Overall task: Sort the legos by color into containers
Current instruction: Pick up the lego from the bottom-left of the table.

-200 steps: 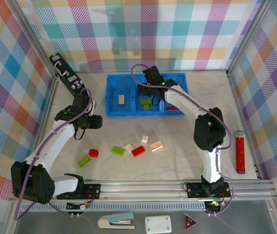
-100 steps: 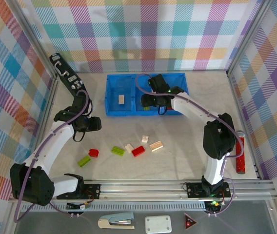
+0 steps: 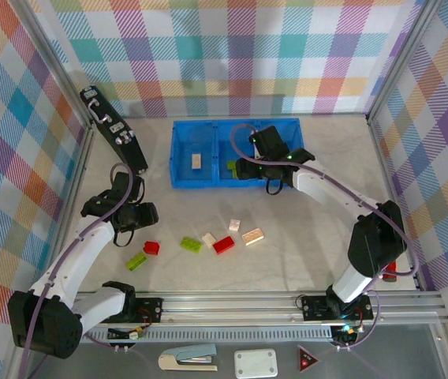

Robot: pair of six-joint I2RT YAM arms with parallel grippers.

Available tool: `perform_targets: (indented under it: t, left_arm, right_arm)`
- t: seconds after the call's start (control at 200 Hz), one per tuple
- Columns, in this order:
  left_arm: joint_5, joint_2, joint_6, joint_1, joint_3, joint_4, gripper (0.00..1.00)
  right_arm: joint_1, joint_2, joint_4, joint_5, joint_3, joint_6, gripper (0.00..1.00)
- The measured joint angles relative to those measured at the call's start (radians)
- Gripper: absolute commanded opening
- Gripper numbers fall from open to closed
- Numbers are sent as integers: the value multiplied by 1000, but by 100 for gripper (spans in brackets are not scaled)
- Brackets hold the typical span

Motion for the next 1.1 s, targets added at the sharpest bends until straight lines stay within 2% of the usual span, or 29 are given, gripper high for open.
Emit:
perform_targets:
  t: [0.475, 0.93, 1.1]
  left_arm:
    - [11, 43, -143, -1, -122, 62, 62]
    - [45, 126, -204, -56, -214, 131, 73]
    - [13, 136, -231, -77, -214, 129, 83]
  right_arm:
    - [0, -155, -36, 58, -145, 42, 78]
    - [0, -304, -71, 85, -328, 87, 78]
    - [0, -365, -83, 97, -375, 103, 78]
